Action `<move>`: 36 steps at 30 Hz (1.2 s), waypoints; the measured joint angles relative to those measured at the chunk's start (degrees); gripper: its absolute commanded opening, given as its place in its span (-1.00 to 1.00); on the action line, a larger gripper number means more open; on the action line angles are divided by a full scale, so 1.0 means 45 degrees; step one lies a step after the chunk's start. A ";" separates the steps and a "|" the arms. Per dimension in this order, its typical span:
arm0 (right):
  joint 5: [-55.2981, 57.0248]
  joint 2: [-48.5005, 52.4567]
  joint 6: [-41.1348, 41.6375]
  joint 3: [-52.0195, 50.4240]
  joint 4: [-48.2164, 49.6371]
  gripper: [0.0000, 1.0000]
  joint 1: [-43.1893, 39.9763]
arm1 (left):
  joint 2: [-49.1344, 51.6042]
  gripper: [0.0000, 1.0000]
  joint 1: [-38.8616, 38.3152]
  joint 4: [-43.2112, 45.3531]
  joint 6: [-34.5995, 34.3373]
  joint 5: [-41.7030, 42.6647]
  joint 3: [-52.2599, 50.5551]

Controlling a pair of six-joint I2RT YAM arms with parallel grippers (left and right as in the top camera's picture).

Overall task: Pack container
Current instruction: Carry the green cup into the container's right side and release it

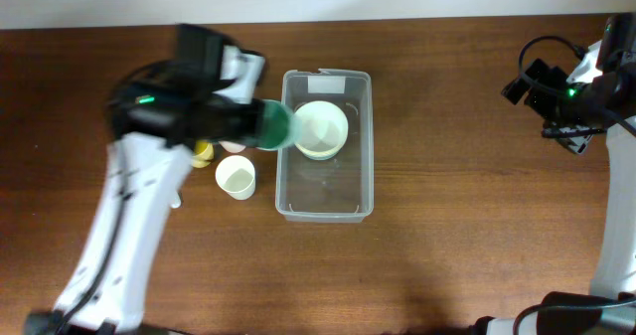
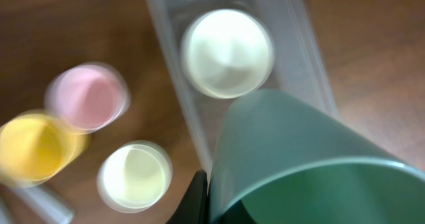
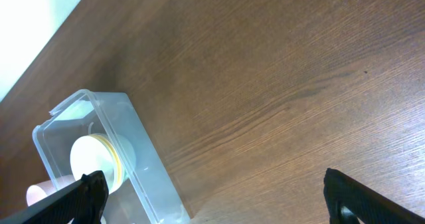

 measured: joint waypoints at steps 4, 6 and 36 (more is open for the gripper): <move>0.0000 0.0000 0.0010 0.0000 0.0005 0.98 0.0000 | 0.1515 -0.99 -0.1175 0.0476 0.0000 0.0000 0.0000; 0.0000 0.0000 0.0019 0.0000 0.0005 0.98 0.0000 | 0.2380 -0.99 -0.1593 0.0631 0.0000 0.0000 0.0000; 0.0000 0.0000 0.0010 0.0000 0.0000 0.98 0.0000 | 0.6086 0.30 -0.2973 0.1044 0.0199 -0.0389 0.0379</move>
